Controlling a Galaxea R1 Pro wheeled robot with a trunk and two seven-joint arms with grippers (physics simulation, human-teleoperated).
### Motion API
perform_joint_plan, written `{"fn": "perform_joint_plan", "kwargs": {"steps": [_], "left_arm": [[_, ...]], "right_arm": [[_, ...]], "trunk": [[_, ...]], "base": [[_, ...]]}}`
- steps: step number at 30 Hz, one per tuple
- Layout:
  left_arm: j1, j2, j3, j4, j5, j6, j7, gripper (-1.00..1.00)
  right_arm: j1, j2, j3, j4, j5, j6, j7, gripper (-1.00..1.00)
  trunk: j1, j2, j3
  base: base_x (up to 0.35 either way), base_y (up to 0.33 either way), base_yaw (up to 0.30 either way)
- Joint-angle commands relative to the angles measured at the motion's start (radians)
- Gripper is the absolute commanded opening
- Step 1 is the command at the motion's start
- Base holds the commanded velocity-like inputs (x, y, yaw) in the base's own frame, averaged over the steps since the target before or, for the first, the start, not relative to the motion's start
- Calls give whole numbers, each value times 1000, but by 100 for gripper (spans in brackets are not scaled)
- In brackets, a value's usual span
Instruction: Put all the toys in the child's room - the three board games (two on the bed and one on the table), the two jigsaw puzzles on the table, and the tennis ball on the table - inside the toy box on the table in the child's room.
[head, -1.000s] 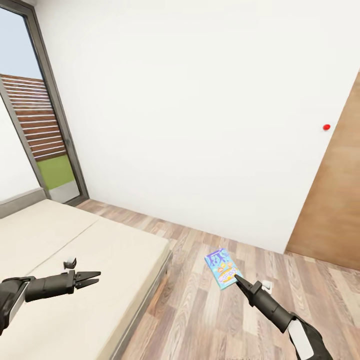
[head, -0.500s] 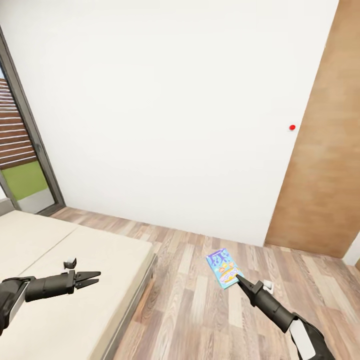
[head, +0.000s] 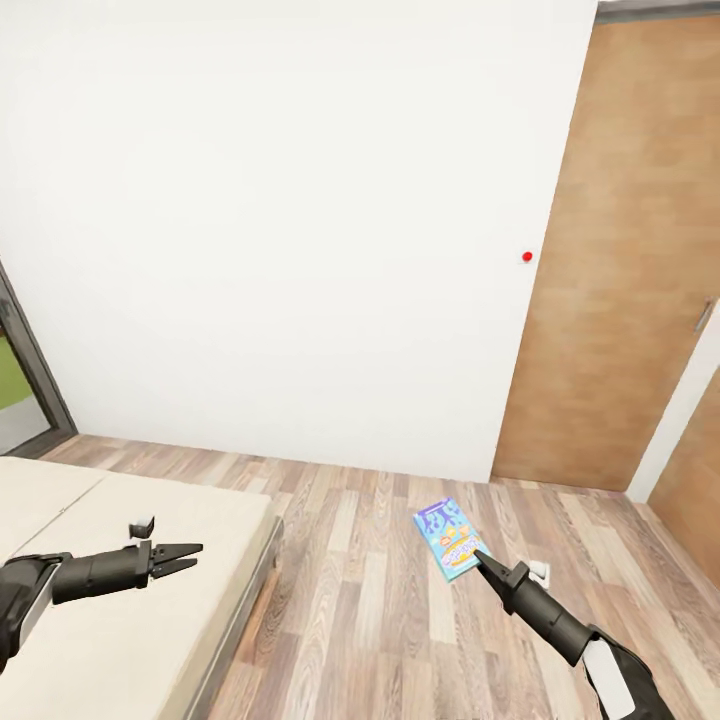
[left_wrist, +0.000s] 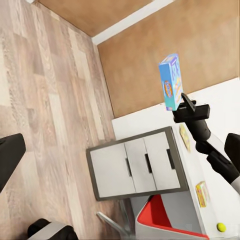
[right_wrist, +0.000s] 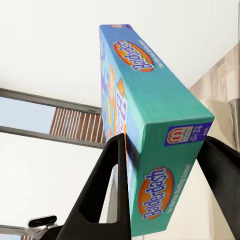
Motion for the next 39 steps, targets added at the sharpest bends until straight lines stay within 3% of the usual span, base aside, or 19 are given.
{"fn": "perform_joint_plan", "kwargs": {"steps": [1, 39], "left_arm": [[0, 0, 1, 0, -2, 11, -5, 100], [0, 0, 1, 0, -3, 10, -4, 100]], "right_arm": [[-1, 0, -2, 0, -6, 8, 2, -100], [-1, 0, -2, 0, -6, 8, 2, -100]], "trunk": [[1, -2, -1], [1, -2, 26]], "base": [[0, 0, -259], [0, 0, -260]]}}
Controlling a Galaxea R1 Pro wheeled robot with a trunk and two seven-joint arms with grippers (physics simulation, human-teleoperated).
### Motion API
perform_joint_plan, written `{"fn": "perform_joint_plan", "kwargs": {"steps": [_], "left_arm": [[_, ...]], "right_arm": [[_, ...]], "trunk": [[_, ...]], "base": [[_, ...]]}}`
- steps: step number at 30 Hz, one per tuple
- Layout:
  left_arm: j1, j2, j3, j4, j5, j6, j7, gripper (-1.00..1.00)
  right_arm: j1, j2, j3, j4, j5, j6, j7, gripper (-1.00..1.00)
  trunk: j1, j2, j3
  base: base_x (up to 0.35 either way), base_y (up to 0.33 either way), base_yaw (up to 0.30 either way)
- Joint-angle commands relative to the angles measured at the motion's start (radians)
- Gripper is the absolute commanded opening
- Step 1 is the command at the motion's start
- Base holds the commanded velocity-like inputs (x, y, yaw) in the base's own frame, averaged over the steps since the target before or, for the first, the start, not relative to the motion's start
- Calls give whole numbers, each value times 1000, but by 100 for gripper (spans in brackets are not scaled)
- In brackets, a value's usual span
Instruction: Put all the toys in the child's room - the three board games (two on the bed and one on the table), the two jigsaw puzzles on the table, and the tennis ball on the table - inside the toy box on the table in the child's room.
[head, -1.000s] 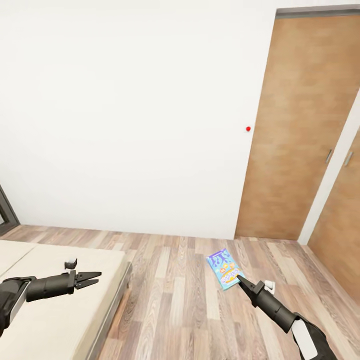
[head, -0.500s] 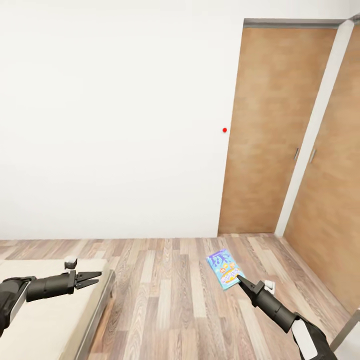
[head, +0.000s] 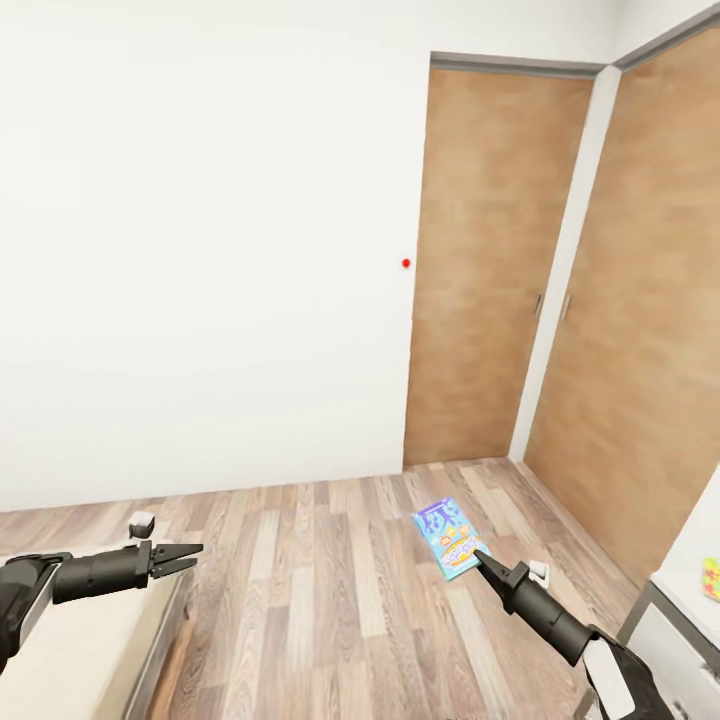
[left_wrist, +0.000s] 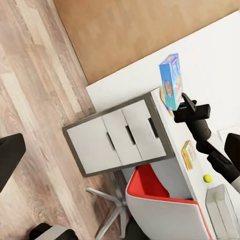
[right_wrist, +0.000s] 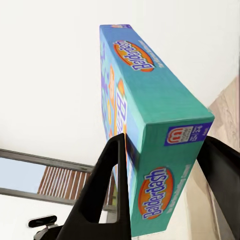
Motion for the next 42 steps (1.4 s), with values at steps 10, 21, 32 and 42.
{"fn": "perform_joint_plan", "kwargs": {"steps": [10, 21, 32, 42], "left_arm": [[0, 0, 1, 0, -2, 9, -5, 100], [0, 0, 1, 0, -2, 9, -5, 100], [0, 0, 1, 0, -2, 9, -4, 100], [0, 0, 1, 0, -2, 9, -3, 100]], "right_arm": [[-1, 0, -2, 1, -6, 8, 1, -100], [-1, 0, -3, 1, -5, 8, 1, -100], [-1, 0, -2, 1, -5, 8, 1, -100], [-1, 0, -2, 1, -4, 8, 1, -100]], "trunk": [[0, -1, 7], [0, -1, 15], [0, -1, 23], [0, -1, 30]], "base": [[0, 0, -260], [0, 0, -260], [0, 0, -260], [0, 0, -260]]}}
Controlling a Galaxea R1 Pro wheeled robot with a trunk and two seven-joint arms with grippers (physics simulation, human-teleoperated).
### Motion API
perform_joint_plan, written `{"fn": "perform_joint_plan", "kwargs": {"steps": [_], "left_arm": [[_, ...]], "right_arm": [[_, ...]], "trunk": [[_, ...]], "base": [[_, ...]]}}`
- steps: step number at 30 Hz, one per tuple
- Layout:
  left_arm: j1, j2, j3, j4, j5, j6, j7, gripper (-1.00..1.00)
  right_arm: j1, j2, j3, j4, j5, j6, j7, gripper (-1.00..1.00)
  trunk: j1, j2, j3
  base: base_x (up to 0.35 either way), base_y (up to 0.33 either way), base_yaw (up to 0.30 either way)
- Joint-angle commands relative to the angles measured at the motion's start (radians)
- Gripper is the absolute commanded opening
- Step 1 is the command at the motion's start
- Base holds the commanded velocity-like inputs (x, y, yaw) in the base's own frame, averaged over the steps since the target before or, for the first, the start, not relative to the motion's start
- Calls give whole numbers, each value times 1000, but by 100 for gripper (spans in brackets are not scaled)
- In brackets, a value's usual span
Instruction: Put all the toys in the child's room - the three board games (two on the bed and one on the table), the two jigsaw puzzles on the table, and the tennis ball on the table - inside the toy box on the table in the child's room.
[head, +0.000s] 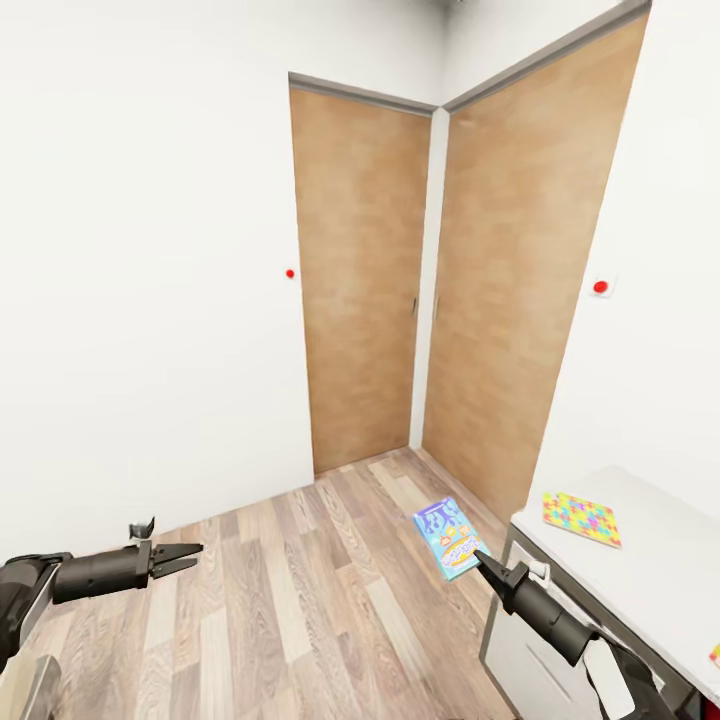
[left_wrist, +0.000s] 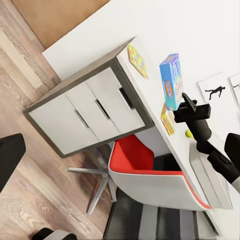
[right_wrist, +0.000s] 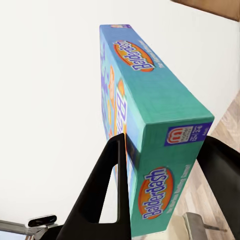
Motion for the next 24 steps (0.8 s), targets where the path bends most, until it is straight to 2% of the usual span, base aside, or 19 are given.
{"fn": "perform_joint_plan", "kwargs": {"steps": [1, 5, 8, 10, 13, 17, 24], "left_arm": [[0, 0, 1, 0, -2, 11, -4, 100], [0, 0, 1, 0, -2, 11, -5, 100], [0, 0, 1, 0, -2, 11, -5, 100], [0, 0, 1, 0, -2, 11, -6, 100], [0, 0, 1, 0, -2, 11, -6, 100], [0, 1, 1, 0, -2, 11, -6, 100], [0, 4, 1, 0, 0, 8, -13, 100]], "right_arm": [[-1, 0, -2, 1, -6, 8, 2, -100], [-1, 0, -2, -6, -6, 9, 14, -100], [-1, -2, -3, -10, -5, 9, 72, -100], [2, -23, -2, -33, -4, 9, 150, -100], [38, -55, -2, -96, -5, 14, 213, -100], [76, -69, -26, -165, -5, 33, 248, -100], [88, -73, -59, -210, -4, 38, 287, -100]], "trunk": [[0, -1, 0], [0, -1, 3], [0, -1, 5], [0, -1, 7], [0, -1, 9], [0, -1, 12], [0, -1, 17]], "base": [[0, 0, -260], [0, 0, -260], [0, 0, -260], [0, 0, -260], [0, 0, -260], [0, 0, -260], [0, 0, -260]]}}
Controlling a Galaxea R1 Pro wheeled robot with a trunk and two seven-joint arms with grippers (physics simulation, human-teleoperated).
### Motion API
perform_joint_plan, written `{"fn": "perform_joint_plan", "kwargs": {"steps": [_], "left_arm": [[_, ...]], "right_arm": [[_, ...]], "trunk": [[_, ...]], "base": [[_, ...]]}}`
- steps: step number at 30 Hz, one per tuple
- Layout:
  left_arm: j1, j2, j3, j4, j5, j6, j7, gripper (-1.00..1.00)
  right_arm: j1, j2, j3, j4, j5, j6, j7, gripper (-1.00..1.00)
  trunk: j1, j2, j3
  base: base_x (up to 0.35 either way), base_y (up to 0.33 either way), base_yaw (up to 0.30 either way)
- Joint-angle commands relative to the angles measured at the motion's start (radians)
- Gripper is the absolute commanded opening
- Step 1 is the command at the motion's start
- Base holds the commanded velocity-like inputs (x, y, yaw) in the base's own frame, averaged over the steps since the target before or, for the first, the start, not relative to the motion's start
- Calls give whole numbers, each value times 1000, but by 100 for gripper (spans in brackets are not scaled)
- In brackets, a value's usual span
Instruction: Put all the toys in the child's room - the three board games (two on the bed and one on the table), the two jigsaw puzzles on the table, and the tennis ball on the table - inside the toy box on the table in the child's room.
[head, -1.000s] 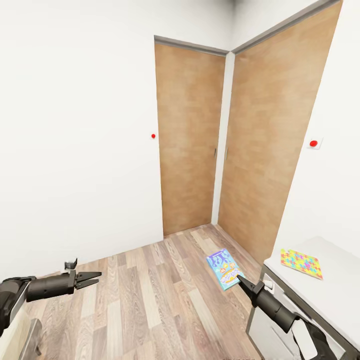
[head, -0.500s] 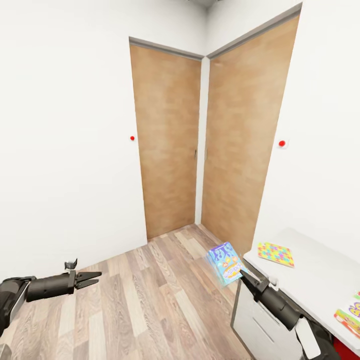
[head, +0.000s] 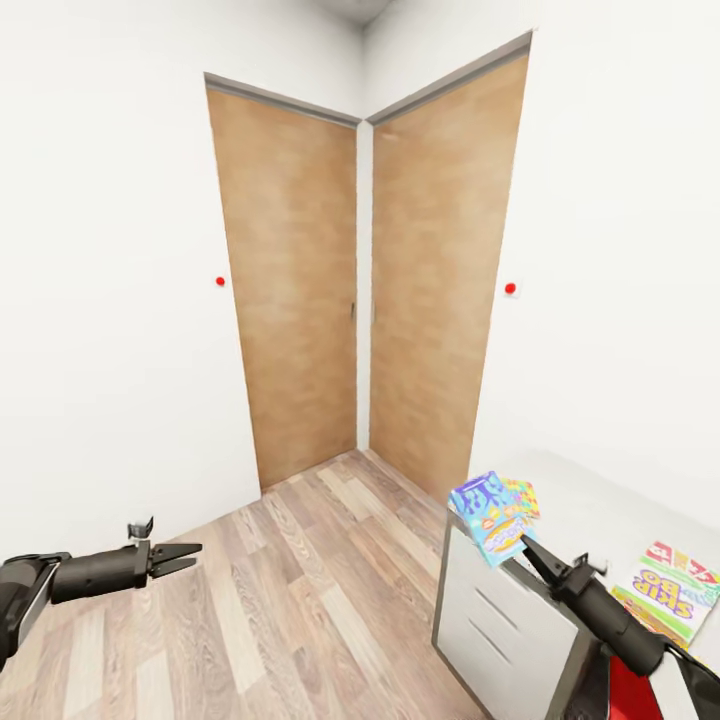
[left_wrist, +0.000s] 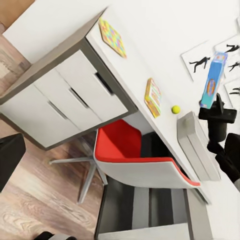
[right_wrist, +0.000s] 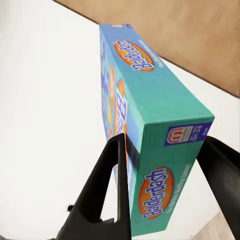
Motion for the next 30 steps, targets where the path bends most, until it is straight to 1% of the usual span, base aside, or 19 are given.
{"fn": "perform_joint_plan", "kwargs": {"steps": [1, 2, 4, 5, 6, 8, 9, 14, 30], "left_arm": [[0, 1, 2, -1, -2, 10, -6, 100], [0, 2, 2, -1, -1, 10, -7, 100], [0, 8, 3, -2, 0, 10, -22, 100], [0, 11, 3, -4, 1, 10, -42, 100], [0, 12, 3, -7, 1, 10, -42, 100], [0, 21, 1, -40, 3, 11, -42, 100], [1, 24, 0, -54, 4, 11, -42, 100], [2, 28, -1, -78, 5, 13, -42, 100], [2, 29, -3, -80, 1, 16, -42, 100]], "right_arm": [[2, 0, -7, -5, -2, 7, 16, -100], [5, -1, -11, -8, -2, 7, 23, -100], [29, -2, -40, -17, -2, 7, 48, -100], [36, -2, -53, -19, -2, 7, 53, -100], [38, -2, -59, -19, -1, 7, 55, -100], [44, -3, -82, -21, -1, 7, 60, -100], [46, -5, -87, -21, -1, 7, 61, -100], [47, -17, -95, -19, -2, 7, 64, -100], [48, -20, -102, -13, -2, 5, 73, -100]], "trunk": [[0, -1, 0], [0, -1, 1], [0, -1, 3], [0, -1, 3], [0, -1, 4], [0, -1, 5], [0, -1, 6], [0, -1, 10], [0, -1, 22]], "base": [[0, 0, -260], [0, 0, -260], [0, 0, -260], [0, 0, -260], [0, 0, -260], [0, 0, -260], [0, 0, -260], [0, 0, -260], [0, 0, -260]]}}
